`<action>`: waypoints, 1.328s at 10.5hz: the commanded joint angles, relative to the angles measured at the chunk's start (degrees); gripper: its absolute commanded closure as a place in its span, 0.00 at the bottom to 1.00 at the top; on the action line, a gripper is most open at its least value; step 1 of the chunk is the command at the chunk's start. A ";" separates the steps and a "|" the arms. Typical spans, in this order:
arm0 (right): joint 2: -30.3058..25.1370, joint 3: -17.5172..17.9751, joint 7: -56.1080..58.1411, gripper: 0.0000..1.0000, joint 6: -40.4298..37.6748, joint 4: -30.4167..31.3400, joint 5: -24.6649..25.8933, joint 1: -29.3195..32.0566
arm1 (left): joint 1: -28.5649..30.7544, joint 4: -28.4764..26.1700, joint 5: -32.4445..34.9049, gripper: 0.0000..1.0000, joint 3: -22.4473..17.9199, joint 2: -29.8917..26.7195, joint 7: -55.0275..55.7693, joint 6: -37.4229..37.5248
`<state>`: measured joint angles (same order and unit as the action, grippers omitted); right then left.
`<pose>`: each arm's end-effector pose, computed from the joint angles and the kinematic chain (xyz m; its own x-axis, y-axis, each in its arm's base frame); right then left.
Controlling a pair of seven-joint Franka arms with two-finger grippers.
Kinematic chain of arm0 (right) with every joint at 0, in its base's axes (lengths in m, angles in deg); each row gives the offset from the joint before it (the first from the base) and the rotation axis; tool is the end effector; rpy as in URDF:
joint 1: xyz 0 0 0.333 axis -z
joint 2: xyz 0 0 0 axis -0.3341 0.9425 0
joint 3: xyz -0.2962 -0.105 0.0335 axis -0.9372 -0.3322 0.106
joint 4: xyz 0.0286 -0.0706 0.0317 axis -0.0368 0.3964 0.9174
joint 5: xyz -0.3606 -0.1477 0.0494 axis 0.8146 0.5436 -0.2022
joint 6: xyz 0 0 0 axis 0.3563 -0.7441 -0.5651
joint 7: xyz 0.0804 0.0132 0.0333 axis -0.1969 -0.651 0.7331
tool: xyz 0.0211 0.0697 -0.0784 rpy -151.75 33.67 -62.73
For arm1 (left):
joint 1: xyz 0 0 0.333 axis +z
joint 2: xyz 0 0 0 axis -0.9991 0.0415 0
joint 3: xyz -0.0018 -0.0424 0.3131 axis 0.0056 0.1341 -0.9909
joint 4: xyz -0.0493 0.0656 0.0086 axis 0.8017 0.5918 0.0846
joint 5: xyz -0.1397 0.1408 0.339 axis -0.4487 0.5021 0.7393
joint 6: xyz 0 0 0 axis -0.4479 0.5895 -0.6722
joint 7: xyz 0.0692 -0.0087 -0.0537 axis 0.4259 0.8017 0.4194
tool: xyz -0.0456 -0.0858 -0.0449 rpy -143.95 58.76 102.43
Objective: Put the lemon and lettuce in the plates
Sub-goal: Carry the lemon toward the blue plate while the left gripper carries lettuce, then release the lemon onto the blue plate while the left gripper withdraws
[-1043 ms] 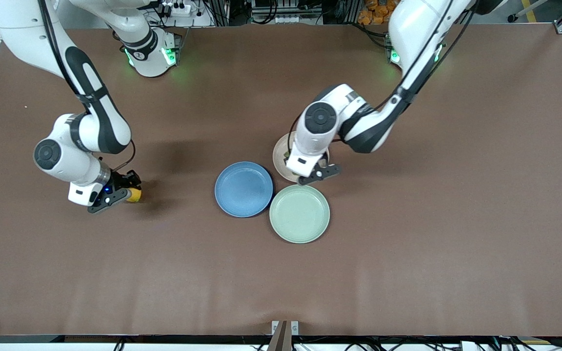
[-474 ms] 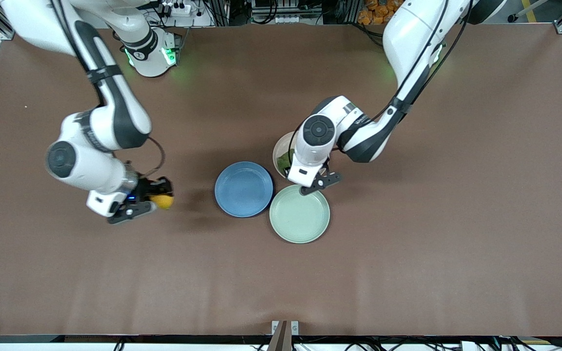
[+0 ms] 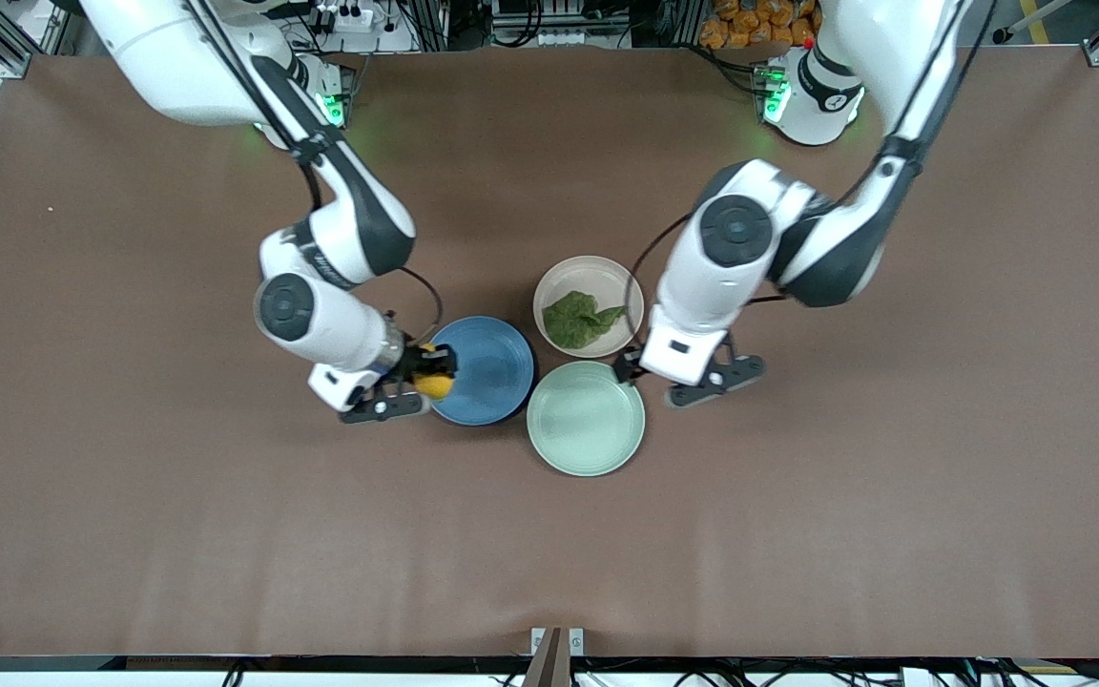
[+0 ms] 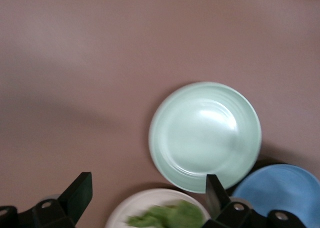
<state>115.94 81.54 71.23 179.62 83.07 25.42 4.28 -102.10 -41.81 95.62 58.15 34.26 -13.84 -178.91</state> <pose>0.5943 0.3201 0.2774 0.9946 0.0829 -0.0627 0.0657 -0.9688 -0.2388 0.5959 -0.3476 0.3948 0.9494 0.3086 0.0588 0.3041 -0.9497 0.0744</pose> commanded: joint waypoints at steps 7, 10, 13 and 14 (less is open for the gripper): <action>7.00 0.53 -10.85 0.37 0.20 -5.43 2.43 -4.19 | 13.59 0.96 -0.06 0.00 0.52 -11.86 -21.57 14.24; 5.16 0.53 -9.62 0.00 -0.42 -5.43 3.66 -2.97 | 15.44 5.88 -0.06 0.00 0.78 -12.04 -23.41 20.83; -0.54 -0.08 -6.22 0.00 -7.50 -5.34 4.09 0.72 | 15.71 6.51 -0.15 0.00 0.60 -14.93 -23.95 23.04; -3.00 -0.52 -1.31 0.00 -11.89 -5.52 4.18 3.43 | 16.58 6.60 -0.67 0.00 0.69 -15.20 -24.04 23.13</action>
<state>117.85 81.01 65.19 173.18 76.48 28.85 4.20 -86.89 -35.12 95.61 58.28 20.46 -36.68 -157.13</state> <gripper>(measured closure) 0.000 0.000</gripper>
